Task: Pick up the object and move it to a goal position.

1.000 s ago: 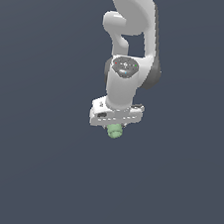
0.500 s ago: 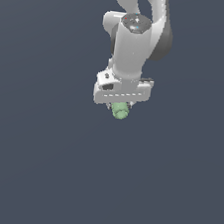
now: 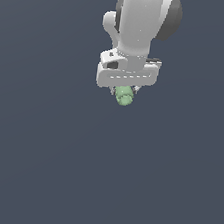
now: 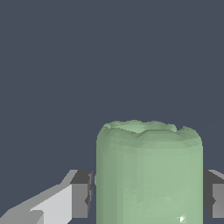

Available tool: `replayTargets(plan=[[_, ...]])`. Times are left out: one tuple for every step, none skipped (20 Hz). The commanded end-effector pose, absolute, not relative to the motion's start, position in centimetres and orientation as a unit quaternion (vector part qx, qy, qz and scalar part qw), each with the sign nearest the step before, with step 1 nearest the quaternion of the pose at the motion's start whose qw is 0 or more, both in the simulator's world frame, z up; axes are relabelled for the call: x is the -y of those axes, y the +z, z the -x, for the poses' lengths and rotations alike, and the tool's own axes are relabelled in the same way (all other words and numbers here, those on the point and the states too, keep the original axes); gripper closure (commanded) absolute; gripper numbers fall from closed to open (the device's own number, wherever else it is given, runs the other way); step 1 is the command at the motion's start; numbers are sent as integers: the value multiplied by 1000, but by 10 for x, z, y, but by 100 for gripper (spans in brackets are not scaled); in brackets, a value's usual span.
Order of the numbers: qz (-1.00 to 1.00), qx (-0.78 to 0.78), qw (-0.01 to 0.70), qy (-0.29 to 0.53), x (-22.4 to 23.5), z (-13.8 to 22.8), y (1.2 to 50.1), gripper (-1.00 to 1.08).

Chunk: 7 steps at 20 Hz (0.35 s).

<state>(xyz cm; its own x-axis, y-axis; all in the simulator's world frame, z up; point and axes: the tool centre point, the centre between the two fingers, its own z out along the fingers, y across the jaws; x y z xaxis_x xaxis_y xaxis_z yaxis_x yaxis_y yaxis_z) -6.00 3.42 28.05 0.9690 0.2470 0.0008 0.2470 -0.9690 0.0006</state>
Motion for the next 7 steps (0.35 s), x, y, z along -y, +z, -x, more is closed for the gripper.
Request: replayTargets(plan=[[-992,-124,0,0,-35,64,288,108],[-992,-124,0,0,-35,64,290,108],[-992,-124,0,0,-35,65,291,108],[-992,-124,0,0,-35,65,292,108],[-992,-124,0,0,-36,65,292,108],[-992,-124,0,0,-36,64,292,108],[-992,-124,0,0,-36,64,292,108]])
